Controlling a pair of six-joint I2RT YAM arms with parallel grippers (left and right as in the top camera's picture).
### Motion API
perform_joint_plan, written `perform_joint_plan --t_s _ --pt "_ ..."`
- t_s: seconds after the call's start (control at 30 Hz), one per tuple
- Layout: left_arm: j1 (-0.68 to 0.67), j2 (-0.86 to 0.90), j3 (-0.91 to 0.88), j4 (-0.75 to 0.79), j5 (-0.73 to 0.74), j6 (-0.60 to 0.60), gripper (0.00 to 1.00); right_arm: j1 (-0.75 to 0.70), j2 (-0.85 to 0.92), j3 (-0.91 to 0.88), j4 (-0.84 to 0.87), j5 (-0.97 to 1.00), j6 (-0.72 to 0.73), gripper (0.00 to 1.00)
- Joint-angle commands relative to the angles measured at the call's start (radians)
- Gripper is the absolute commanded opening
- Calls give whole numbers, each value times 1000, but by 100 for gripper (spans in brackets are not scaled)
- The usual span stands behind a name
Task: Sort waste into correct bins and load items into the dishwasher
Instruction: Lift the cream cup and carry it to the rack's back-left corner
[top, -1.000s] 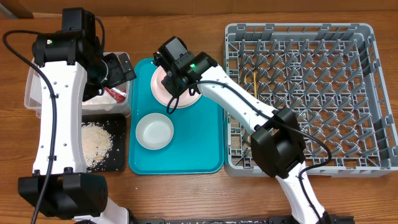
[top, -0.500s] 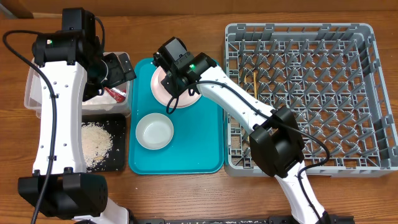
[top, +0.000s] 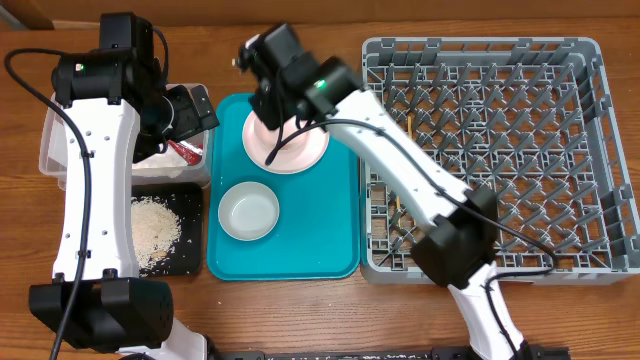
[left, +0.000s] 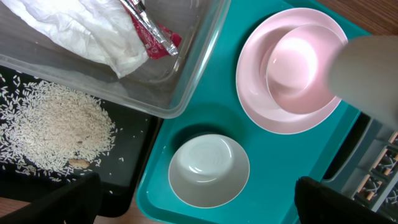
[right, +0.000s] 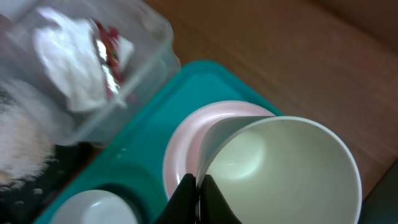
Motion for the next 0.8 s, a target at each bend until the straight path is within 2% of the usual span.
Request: perform_joint_plan --t_s 0.0,0.27,0.43,0.53,0.77 --pt "0 -6 -1 1 -3 8 100 -107 -148 108 -27 -176 68 4" --pt "0 -6 -1 1 -3 8 100 -459 -143 67 -36 -851 111 4" --pt "0 -6 -1 1 -3 8 100 -630 -48 9 68 -1232 108 4" --pt "0 -6 -1 1 -3 8 100 -676 19 -11 113 -1363 108 4" --pt "0 -6 -1 1 -3 8 100 -681 163 -11 104 -1373 108 4"
